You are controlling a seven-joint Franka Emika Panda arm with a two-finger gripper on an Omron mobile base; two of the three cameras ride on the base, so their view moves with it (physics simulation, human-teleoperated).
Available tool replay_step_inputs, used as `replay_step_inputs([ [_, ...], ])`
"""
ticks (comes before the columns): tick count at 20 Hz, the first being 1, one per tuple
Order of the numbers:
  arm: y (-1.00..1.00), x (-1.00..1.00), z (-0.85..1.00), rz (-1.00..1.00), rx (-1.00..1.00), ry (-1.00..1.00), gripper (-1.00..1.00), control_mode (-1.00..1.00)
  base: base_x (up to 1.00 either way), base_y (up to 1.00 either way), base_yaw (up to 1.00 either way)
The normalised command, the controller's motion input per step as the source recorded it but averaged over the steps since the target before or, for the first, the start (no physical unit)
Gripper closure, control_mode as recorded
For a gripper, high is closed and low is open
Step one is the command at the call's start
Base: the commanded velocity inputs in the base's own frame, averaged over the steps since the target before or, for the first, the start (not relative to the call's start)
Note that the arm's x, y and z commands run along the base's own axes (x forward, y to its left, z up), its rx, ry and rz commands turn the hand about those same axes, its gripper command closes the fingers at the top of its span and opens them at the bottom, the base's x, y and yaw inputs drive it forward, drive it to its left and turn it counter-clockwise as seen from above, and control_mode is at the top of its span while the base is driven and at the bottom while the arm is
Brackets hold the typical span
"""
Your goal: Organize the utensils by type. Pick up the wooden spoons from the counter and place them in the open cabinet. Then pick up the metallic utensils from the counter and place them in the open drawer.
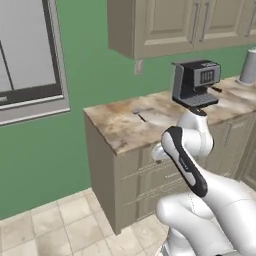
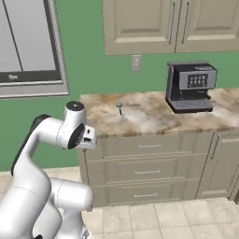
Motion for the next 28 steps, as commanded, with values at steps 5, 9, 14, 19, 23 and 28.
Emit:
replay_step_inputs([
  [5, 0.0, 0.0, 0.0, 0.0, 0.0, 0.0, -1.0, 1.0, 0.58, -0.48, 0.29],
  [9, 0.0, 0.0, 0.0, 0.0, 0.0, 0.0, -1.0, 1.0, 0.58, -0.58, 0.16],
  [14, 0.0, 0.0, 0.0, 0.0, 0.0, 0.0, -1.0, 1.0, 0.62, -0.55, 0.14],
  [19, 0.0, 0.0, 0.0, 0.0, 0.0, 0.0, -1.0, 1.0, 0.84, -0.3, 0.26],
  [23, 0.0, 0.0, 0.0, 0.0, 0.0, 0.0, -1.0, 1.0, 0.73, -0.19, 0.28],
  [28, 0.0, 0.0, 0.0, 0.0, 0.0, 0.0, -1.0, 1.0, 0.41, -0.07, 0.1],
])
